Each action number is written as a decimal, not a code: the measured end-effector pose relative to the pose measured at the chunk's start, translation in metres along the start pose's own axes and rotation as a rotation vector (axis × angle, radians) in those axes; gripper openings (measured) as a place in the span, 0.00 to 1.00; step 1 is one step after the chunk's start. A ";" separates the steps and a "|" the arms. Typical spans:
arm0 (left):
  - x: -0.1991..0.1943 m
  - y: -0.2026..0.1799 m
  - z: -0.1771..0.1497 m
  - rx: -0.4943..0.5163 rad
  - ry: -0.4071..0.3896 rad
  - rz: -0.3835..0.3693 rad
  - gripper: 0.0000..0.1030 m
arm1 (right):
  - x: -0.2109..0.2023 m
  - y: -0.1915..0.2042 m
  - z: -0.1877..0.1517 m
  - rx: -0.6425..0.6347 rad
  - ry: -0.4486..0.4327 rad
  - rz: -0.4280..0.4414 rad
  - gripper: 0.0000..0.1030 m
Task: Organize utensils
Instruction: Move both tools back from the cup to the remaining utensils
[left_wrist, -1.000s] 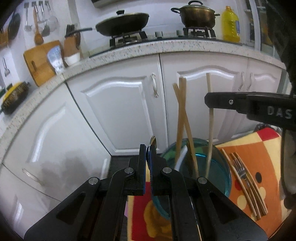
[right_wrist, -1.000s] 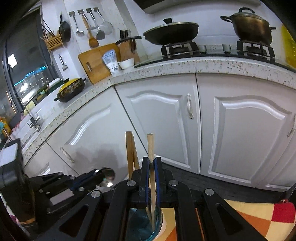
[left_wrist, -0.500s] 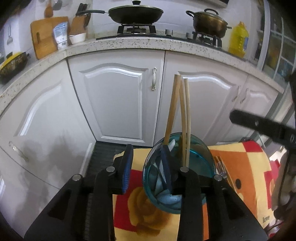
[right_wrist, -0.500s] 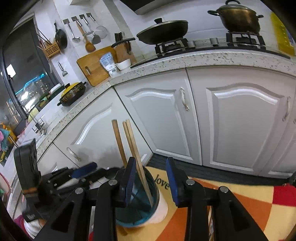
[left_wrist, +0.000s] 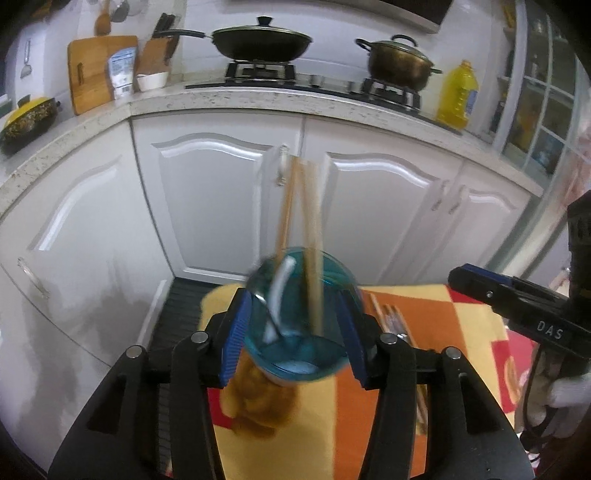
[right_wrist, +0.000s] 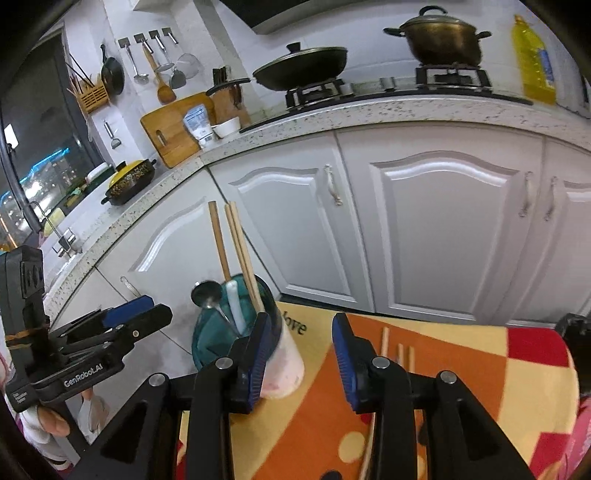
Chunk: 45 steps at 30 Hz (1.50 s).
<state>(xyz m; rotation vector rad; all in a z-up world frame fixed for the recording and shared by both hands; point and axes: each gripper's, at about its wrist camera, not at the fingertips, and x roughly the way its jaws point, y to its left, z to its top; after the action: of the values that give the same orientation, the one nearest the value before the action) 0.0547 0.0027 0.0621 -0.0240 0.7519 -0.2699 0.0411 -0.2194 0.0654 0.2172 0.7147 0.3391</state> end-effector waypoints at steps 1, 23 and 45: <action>0.000 -0.005 -0.002 0.004 0.003 -0.008 0.46 | -0.005 -0.004 -0.004 0.006 0.000 -0.009 0.34; 0.013 -0.101 -0.043 0.090 0.070 -0.087 0.46 | -0.066 -0.064 -0.064 0.107 0.027 -0.140 0.38; 0.047 -0.087 -0.078 0.014 0.200 -0.115 0.46 | 0.035 -0.104 -0.103 0.138 0.247 -0.115 0.23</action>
<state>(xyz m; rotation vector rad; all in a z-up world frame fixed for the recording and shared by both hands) 0.0145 -0.0870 -0.0160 -0.0271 0.9488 -0.3917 0.0200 -0.2946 -0.0639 0.2667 0.9917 0.2082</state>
